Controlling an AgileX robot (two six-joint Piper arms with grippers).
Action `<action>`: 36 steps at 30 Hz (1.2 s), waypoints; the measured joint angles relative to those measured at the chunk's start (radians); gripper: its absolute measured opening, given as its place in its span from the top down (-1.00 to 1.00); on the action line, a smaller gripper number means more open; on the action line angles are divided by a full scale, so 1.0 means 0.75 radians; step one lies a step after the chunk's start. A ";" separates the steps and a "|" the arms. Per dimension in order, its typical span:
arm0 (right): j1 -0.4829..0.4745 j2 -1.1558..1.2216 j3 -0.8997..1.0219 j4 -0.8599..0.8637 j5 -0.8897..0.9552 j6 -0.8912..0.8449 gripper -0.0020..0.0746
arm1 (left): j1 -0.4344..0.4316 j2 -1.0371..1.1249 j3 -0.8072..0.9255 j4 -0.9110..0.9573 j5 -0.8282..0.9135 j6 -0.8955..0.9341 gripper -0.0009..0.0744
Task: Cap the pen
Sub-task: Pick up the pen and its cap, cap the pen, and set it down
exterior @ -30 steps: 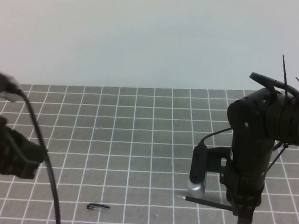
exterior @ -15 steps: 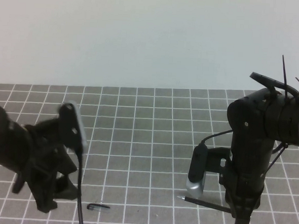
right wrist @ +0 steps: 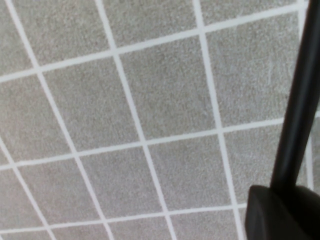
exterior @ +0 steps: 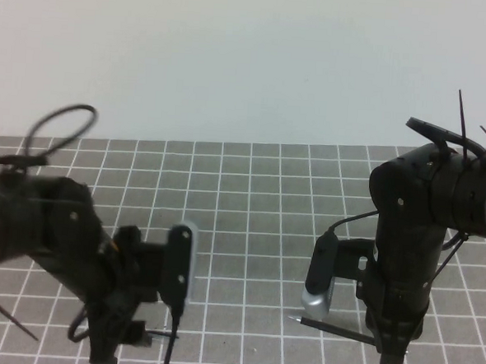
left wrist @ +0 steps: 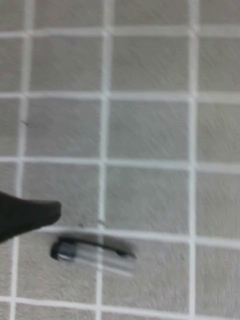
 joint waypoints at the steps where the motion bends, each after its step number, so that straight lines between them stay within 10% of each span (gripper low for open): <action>1: 0.000 0.000 0.000 0.000 0.000 0.008 0.96 | -0.010 0.014 0.000 0.026 -0.004 0.000 -0.14; 12: 0.000 0.000 0.000 -0.008 -0.003 0.059 0.95 | -0.033 0.140 0.000 0.090 -0.070 0.000 -0.06; 26: 0.000 0.000 0.000 0.017 -0.003 0.070 0.96 | -0.033 0.178 0.000 0.074 -0.048 -0.014 0.97; 36: 0.000 -0.011 -0.007 0.042 0.067 0.070 0.96 | -0.033 0.091 0.000 0.117 -0.109 -0.014 0.97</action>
